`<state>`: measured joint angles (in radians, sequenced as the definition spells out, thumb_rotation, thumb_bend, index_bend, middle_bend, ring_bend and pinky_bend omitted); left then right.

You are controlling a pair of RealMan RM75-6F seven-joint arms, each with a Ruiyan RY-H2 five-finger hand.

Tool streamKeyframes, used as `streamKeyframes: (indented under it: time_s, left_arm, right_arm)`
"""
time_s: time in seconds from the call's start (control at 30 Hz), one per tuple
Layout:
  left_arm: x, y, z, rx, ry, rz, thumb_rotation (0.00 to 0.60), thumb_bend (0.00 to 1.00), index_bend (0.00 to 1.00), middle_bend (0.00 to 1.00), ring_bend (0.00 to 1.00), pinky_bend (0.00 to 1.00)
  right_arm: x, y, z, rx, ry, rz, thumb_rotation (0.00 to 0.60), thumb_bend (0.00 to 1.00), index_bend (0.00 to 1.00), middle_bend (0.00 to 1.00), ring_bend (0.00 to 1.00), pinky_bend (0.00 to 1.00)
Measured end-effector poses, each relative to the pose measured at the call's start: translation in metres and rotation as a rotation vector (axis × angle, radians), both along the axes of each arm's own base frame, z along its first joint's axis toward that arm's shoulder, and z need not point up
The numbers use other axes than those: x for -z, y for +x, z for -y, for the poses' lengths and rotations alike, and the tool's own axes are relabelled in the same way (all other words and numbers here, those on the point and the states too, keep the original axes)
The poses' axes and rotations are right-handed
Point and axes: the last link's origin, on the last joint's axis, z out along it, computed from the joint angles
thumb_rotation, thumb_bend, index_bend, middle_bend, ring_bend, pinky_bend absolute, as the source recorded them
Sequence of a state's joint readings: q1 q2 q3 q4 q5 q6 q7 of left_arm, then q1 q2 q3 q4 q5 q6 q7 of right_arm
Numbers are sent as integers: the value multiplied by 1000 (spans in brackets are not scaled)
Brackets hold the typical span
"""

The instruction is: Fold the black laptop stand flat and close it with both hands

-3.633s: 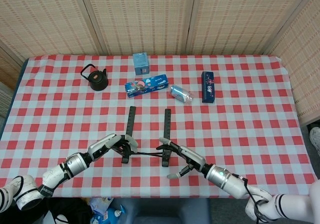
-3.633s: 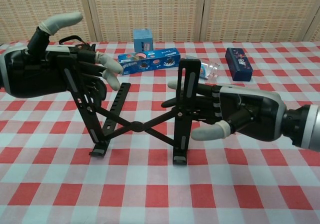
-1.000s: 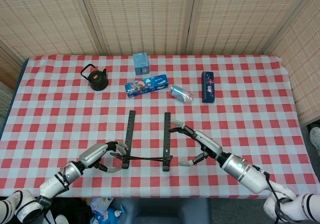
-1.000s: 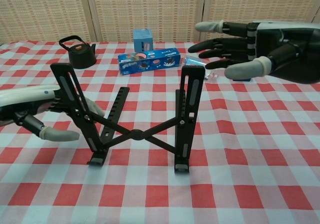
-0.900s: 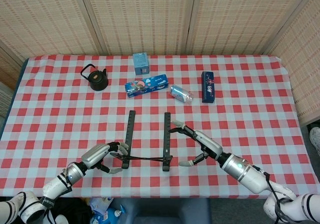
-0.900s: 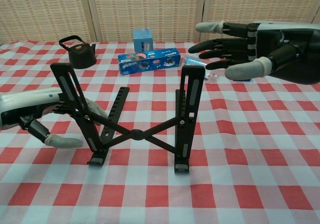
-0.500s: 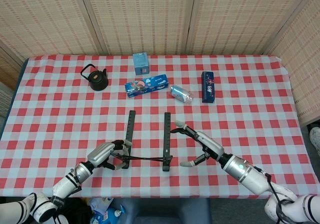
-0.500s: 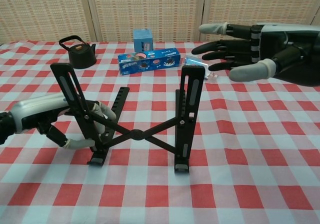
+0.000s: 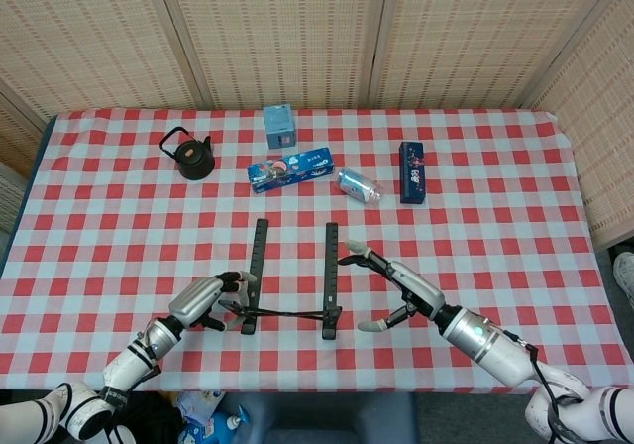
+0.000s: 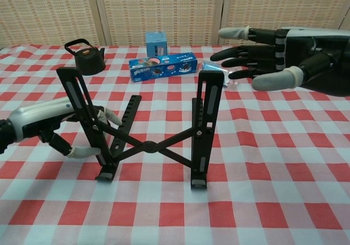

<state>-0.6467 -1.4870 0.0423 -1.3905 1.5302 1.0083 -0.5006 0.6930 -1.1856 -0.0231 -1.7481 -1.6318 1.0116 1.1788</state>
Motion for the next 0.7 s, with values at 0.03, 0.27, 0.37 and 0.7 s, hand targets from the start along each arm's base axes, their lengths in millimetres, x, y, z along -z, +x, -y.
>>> streamKeyframes:
  time_s: [0.03,0.27,0.37,0.7]
  left_arm:
    - [0,0,0,3,3,-5,599,320,524,220,207,291]
    - [-2,-1,0,5,10,-12,600,330,570,232,209,291]
    - [-2,-1,0,7,13,-16,599,331,587,239,210,291]
    - [-3,1,1,-1,-4,-6,599,331,589,241,211,291]
  right_arm:
    - [0,0,0,0,1,0,600,19,0,149,50,44]
    - [2,-1,-1,-1,5,-3,600,19,0,149,50,44]
    - [4,-2,-2,-4,11,-15,600,24,0,149,50,44]
    - [22,-5,-14,-72,11,-198,600,115,219,197,63,116]
